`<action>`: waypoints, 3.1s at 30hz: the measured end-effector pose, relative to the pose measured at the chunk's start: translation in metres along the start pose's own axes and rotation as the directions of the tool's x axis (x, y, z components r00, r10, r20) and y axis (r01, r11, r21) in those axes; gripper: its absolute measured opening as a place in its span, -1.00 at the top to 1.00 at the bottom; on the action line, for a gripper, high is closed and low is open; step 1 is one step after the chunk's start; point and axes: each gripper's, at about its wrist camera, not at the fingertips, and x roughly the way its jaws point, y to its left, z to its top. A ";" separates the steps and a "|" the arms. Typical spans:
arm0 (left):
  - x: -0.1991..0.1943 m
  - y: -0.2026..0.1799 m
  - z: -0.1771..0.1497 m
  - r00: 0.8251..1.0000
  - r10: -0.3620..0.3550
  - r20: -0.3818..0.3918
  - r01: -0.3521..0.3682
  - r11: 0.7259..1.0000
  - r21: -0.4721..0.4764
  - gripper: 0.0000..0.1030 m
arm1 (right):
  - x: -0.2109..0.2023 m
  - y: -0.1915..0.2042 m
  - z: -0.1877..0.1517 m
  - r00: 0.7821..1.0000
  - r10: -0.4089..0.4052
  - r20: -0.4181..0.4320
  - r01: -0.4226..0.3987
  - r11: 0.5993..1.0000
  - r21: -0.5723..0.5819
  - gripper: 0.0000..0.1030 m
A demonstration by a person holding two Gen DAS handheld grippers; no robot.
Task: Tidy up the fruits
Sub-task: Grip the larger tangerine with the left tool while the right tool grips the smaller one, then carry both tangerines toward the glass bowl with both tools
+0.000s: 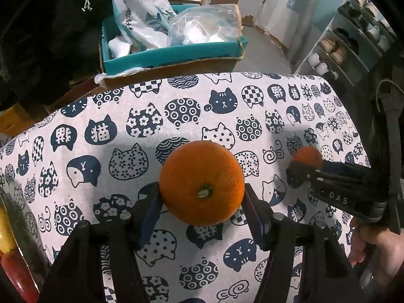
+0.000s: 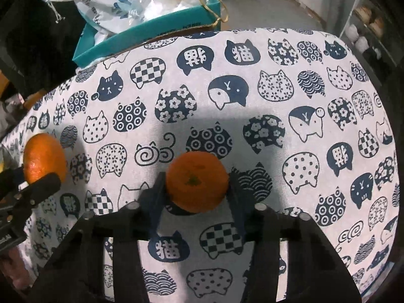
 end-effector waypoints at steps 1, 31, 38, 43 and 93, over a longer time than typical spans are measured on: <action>-0.002 0.000 -0.001 1.000 0.000 0.003 0.000 1.000 0.000 -0.23 | 0.000 0.001 -0.001 1.000 -0.004 0.002 0.004 1.000 -0.004 0.12; -0.161 -0.002 -0.023 0.969 0.048 0.242 -0.050 0.999 0.000 -0.23 | -0.158 0.049 -0.021 0.953 -0.014 0.302 0.052 0.992 -0.118 0.16; -0.200 0.005 -0.037 0.954 0.065 0.292 -0.060 0.998 -0.025 -0.23 | -0.199 0.067 -0.033 0.933 0.015 0.361 0.049 0.985 -0.168 0.16; -0.225 0.013 -0.047 0.942 0.080 0.326 -0.073 0.997 -0.034 -0.23 | -0.225 0.082 -0.041 0.917 0.046 0.396 0.043 0.977 -0.211 0.15; -0.239 0.215 -0.125 0.921 0.319 0.224 -0.225 0.904 -0.363 -0.23 | -0.160 0.329 -0.034 0.929 0.340 0.146 -0.213 0.814 -0.540 0.15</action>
